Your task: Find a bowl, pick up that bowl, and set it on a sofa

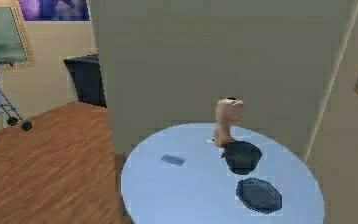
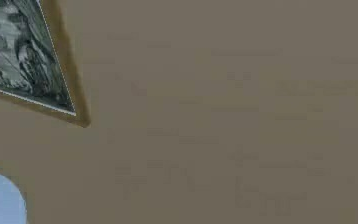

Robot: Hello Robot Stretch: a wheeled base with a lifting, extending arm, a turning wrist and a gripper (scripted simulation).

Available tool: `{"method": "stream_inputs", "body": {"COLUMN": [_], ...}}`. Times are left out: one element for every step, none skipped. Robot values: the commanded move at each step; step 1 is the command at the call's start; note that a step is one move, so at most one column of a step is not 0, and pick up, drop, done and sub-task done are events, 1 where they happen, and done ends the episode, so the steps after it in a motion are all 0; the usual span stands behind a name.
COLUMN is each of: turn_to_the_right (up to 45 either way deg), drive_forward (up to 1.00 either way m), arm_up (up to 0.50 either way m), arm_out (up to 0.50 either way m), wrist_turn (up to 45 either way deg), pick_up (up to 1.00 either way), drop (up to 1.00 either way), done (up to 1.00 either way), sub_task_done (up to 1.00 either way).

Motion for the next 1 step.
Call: {"method": "stream_inputs", "body": {"turn_to_the_right": [-45.0], "drive_forward": [0.0], "arm_up": [0.0], "arm_out": [0.0], "wrist_turn": [0.0], "pick_up": [0.0], "drop": [0.0], "done": [0.0], "sub_task_done": [0.0]}}
